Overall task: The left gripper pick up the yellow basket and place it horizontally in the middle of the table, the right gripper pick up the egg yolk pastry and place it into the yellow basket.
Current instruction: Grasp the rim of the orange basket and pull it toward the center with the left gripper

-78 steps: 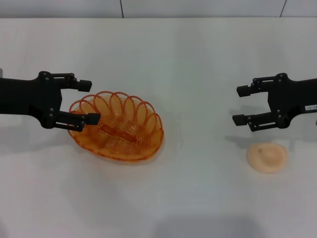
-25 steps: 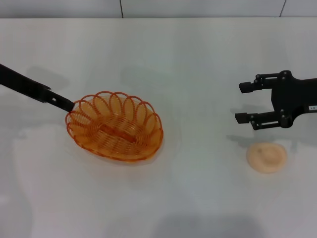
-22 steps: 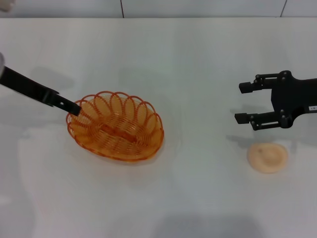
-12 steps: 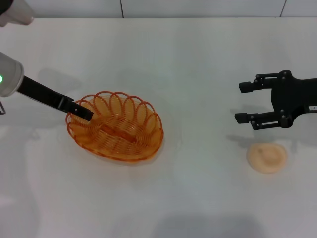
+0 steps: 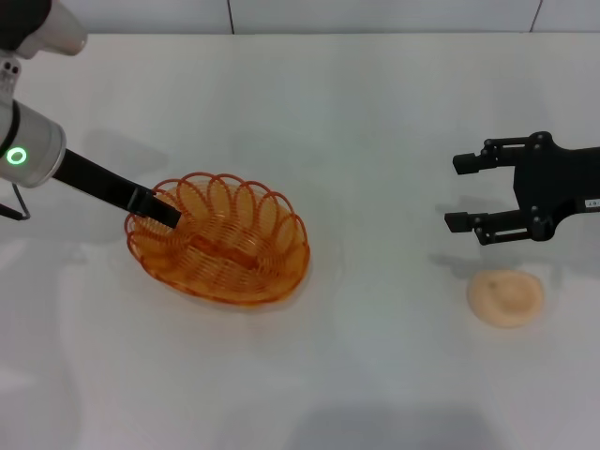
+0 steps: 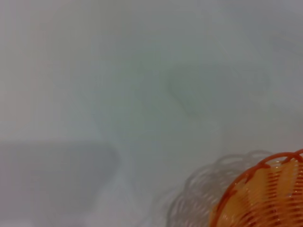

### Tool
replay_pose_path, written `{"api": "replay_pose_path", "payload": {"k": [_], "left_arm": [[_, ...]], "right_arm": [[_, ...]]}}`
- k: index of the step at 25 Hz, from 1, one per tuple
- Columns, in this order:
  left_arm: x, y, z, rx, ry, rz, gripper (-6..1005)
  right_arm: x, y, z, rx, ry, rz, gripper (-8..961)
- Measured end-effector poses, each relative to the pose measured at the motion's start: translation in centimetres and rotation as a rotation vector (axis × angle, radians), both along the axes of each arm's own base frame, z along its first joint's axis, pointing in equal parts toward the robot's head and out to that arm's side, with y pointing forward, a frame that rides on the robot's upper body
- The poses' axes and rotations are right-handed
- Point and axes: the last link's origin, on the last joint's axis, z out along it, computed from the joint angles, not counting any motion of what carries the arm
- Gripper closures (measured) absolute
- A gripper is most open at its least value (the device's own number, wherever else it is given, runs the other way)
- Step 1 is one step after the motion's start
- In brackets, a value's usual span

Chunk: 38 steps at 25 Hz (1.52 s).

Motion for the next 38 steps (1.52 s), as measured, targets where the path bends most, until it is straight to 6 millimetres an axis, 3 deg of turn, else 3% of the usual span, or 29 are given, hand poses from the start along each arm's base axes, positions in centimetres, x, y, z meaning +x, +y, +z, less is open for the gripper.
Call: {"api": "replay_pose_path", "payload": {"k": [8,14,22,27,38], "left_arm": [[0.3,-0.1,-0.5,-0.011,-0.001,-0.008,725],[0.4,-0.3,-0.7,-0.013,-0.020,-0.005,906],[2.1,-0.8,-1.1,-0.036,-0.150,0.027,910],[3.2,-1.2,-1.4,-0.006,-0.245,0.133,923],[4.9,-0.8,-4.1,0.014,-0.224,0.331,922]], "right_arm": [[0.1,0.0,0.0,0.001,0.000,-0.002,214],[0.1,-0.1,0.0,0.000,0.001,-0.004,213],[0.4,-0.4,0.4,0.013,0.023,-0.010,213],[1.0,-0.9,1.1,0.043,0.038,0.004,213],[2.1,-2.2,1.8,0.057,0.027,0.034,212]]}}
